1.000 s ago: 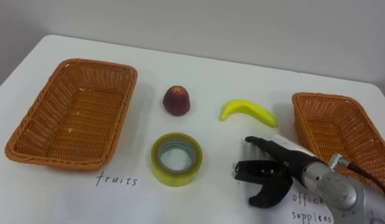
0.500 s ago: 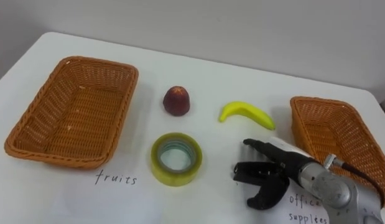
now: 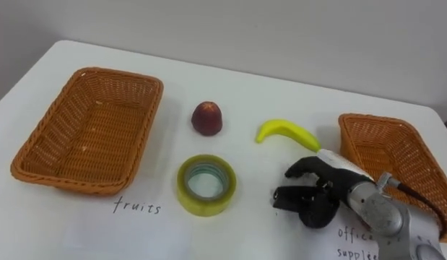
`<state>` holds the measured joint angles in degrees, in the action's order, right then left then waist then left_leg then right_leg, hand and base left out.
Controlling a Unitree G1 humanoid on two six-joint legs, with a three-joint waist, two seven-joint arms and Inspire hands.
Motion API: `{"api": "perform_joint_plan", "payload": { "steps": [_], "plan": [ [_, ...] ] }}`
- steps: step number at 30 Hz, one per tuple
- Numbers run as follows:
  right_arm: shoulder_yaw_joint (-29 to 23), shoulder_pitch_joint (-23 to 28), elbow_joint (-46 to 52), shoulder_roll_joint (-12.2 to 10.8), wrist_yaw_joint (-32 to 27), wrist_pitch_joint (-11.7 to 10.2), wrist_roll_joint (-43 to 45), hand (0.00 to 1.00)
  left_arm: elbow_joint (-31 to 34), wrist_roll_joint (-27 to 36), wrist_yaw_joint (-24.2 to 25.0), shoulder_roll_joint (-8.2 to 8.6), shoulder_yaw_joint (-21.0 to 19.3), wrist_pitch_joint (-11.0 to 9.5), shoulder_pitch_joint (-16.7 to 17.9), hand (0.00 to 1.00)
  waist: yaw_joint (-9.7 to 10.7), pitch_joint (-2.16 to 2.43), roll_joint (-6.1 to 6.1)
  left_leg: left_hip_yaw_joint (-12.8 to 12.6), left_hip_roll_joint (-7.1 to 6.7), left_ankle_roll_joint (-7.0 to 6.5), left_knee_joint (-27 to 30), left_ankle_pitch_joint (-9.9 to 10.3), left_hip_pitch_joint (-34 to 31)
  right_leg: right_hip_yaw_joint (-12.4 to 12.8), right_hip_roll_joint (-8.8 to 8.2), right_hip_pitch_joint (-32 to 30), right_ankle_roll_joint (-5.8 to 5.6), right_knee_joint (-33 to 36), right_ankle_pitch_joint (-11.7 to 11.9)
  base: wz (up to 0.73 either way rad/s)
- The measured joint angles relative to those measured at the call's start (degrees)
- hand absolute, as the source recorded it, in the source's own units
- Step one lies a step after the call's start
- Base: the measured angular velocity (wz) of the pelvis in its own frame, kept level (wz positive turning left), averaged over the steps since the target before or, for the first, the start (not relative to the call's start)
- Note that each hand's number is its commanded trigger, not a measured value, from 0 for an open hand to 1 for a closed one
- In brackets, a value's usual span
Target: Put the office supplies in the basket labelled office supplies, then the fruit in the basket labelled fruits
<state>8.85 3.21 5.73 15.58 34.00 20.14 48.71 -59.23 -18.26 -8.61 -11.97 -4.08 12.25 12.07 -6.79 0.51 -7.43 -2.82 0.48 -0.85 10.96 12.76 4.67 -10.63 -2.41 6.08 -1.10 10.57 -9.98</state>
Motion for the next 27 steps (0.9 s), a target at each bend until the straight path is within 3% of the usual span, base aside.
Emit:
{"api": "perform_joint_plan", "payload": {
  "steps": [27],
  "plan": [
    [0.5, 0.6, 0.6, -0.3, -1.5, 1.1, -1.0, 1.00, 0.0, 0.3, -3.7, 0.04, 1.0, -0.1, -0.2, 0.00, 0.2, 0.02, 0.20, 0.2, -0.01, 0.02, -0.1, 0.0, -0.1, 0.0, 0.04, -0.1, 0.00, 0.0, 0.0, 0.01]
  ]
}}
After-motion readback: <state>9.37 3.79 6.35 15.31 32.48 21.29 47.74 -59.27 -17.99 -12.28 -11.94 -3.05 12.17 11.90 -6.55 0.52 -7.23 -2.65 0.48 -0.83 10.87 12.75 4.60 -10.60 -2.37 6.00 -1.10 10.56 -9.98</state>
